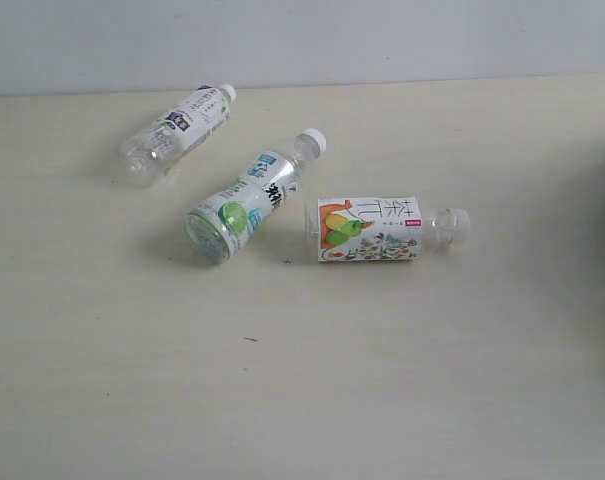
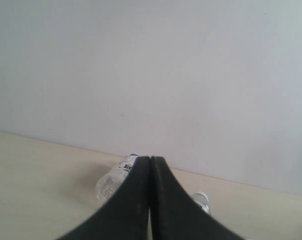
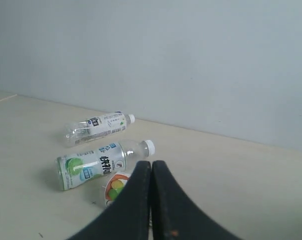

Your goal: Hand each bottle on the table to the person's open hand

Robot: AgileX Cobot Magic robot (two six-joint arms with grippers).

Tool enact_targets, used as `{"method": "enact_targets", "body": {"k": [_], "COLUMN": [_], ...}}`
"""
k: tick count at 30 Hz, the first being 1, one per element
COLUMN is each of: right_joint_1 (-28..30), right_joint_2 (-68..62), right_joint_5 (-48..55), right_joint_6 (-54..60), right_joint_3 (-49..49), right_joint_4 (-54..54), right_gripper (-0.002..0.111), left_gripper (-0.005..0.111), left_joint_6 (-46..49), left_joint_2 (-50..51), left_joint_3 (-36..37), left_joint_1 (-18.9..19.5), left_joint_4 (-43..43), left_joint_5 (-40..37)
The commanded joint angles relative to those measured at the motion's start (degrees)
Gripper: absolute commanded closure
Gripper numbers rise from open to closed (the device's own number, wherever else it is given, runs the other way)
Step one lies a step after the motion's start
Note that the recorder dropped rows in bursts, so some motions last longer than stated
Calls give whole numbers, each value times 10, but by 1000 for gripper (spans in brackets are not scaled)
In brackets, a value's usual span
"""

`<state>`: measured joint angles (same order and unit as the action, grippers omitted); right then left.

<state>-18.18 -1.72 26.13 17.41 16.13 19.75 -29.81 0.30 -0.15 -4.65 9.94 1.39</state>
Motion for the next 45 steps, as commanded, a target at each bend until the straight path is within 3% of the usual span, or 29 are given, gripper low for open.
{"method": "enact_targets", "body": {"k": [1,14,45], "right_joint_1": [2,-45,-45], "right_joint_2": [17,17,17], "right_joint_5": [-18,-10,-10], "right_joint_6": [5,4,4], "right_joint_3": [-8,-8,-8], "right_joint_4": [-3,-4,-7], "right_gripper": [108,108,108], "left_gripper": [107,107,107], "left_joint_6": [-2,-2,-2], "left_joint_2": [-3,-3,-3], "left_joint_3": [2,2,2], "left_joint_1": [1,1,1], "left_joint_4": [-3,-3,-3], "left_joint_5": [6,6,6]}}
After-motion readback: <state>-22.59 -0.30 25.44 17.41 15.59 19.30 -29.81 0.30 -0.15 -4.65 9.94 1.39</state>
